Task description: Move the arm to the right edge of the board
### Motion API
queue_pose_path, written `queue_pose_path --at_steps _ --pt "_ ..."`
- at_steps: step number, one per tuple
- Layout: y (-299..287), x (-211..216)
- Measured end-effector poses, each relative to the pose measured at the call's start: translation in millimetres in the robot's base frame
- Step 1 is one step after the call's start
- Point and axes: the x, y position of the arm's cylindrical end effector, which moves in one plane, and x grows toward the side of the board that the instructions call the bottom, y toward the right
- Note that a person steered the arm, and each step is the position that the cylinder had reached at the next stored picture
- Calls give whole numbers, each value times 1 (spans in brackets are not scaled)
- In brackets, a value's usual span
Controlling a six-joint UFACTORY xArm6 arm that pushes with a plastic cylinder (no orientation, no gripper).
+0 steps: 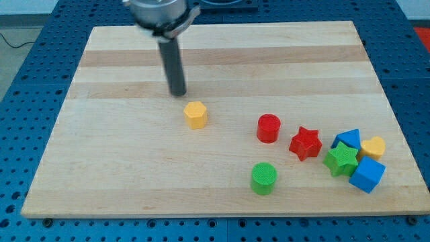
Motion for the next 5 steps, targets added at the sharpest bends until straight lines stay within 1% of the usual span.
queue_pose_path --at_steps 1,2,4,5 --pt "117 -18" --pt "228 -9" --pt "334 57" --pt "379 101"
